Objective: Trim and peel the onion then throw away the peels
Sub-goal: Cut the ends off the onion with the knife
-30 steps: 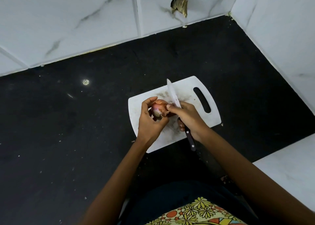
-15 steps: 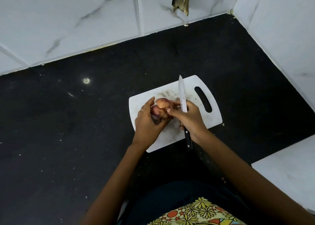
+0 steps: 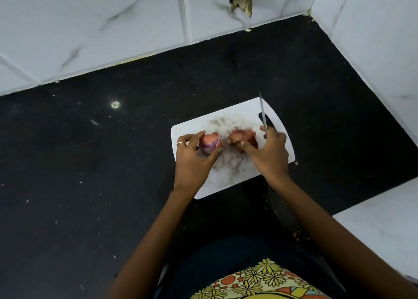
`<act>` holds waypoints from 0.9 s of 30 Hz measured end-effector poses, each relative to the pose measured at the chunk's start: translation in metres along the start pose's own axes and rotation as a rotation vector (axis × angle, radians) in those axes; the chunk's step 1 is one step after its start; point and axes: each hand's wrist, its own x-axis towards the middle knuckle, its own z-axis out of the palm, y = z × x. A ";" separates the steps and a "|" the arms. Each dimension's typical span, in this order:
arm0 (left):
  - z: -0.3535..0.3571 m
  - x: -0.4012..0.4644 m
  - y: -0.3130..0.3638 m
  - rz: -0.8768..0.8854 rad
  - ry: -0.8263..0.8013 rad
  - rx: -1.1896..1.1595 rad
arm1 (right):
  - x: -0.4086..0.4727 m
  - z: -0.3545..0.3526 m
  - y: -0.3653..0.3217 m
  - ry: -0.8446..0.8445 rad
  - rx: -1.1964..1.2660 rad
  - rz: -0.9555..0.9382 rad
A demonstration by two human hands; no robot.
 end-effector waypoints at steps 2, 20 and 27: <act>-0.001 0.002 0.003 -0.036 0.004 -0.007 | -0.005 -0.001 -0.006 0.079 -0.020 -0.074; 0.001 0.002 0.007 -0.018 0.103 -0.001 | -0.028 0.011 -0.021 -0.405 -0.172 -0.218; -0.004 0.003 0.001 -0.078 0.105 -0.022 | -0.029 0.003 -0.032 -0.504 -0.047 -0.262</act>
